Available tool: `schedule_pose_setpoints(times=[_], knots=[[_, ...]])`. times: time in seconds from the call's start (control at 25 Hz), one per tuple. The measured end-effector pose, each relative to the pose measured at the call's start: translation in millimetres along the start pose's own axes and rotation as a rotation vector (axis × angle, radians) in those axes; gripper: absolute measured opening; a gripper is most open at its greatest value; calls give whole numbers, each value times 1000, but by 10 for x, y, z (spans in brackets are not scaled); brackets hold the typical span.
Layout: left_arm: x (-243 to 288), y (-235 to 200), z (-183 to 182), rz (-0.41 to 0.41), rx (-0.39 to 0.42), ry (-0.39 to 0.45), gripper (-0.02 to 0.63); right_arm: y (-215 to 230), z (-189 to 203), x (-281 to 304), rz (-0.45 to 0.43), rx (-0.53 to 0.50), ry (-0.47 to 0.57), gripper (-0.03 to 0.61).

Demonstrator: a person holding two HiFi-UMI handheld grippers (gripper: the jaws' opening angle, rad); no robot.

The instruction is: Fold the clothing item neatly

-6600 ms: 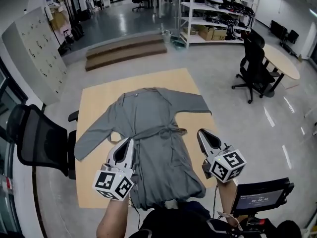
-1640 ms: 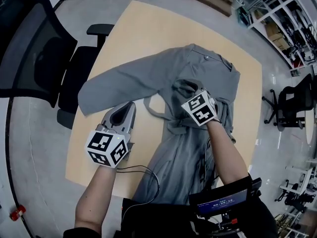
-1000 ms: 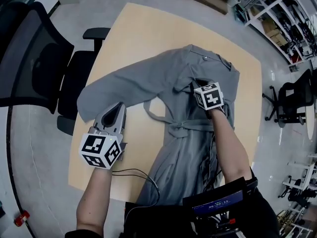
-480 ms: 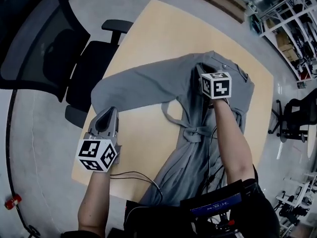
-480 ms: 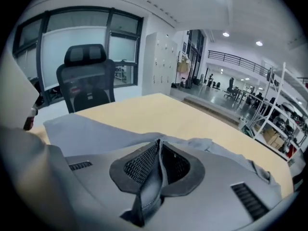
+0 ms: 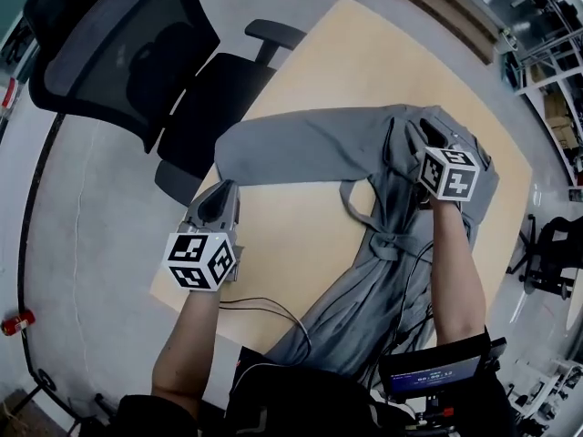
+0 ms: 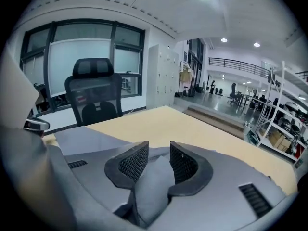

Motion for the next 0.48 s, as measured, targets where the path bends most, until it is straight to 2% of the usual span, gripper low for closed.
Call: schedule_pose_setpoints(times=[0.08, 0.16, 0.36, 0.48], knots=[[-51, -24, -6, -15, -8, 9, 0, -110, -57, -166, -23, -34, 22, 120], [-143, -32, -26, -25, -20, 28, 0, -329, -133, -322, -81, -85, 44, 120], [-455, -112, -74, -83, -49, 87, 0, -1172, -321, -480, -272, -221, 97, 120], [-563, -174, -120, -86, -42, 127, 0, -1688, -342, -424, -361, -281, 105, 120]])
Point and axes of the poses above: the fingertips, and each gripper's own axes: x forward along the fingers, y to its right, z out of its underside, the point moved 8 cm from there along -x, backward along the fingers, and after that the axes turned 2 degrees about -x, right-handed, at the moved point
